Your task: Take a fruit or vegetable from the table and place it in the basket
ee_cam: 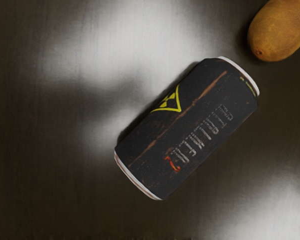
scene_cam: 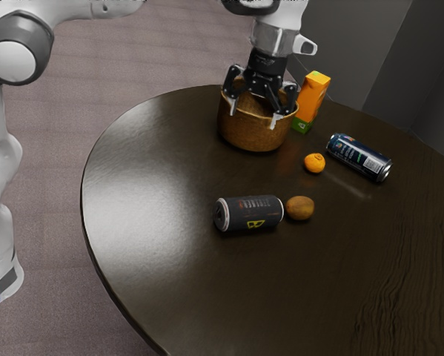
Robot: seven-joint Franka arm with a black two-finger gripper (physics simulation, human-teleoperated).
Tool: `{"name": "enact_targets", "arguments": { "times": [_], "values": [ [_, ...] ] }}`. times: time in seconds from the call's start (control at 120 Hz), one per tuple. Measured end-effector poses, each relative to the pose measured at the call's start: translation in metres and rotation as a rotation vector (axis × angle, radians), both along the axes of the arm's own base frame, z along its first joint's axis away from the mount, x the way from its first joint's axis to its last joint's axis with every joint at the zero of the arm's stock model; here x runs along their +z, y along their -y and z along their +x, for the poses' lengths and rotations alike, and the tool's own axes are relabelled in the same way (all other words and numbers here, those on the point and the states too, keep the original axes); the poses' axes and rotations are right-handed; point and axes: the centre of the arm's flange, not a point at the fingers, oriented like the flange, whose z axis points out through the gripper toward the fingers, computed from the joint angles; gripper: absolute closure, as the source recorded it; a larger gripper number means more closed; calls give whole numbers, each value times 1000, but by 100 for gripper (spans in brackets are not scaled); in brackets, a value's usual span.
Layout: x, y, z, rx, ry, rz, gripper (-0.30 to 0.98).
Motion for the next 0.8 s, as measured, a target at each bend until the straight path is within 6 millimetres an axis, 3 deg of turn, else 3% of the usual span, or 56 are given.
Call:
{"name": "enact_targets", "arguments": {
  "times": [0.192,0.325,0.433,0.525,0.633,0.8],
  "values": [
    [3,34,0,271,-58,-8,0],
    [14,36,-4,438,-71,-18,0],
    [8,38,0,522,-104,-34,0],
    [-1,38,7,485,-108,-25,0],
    [-34,41,32,357,-101,8,0],
    [-62,74,49,91,-12,47,0]
  ]
}}
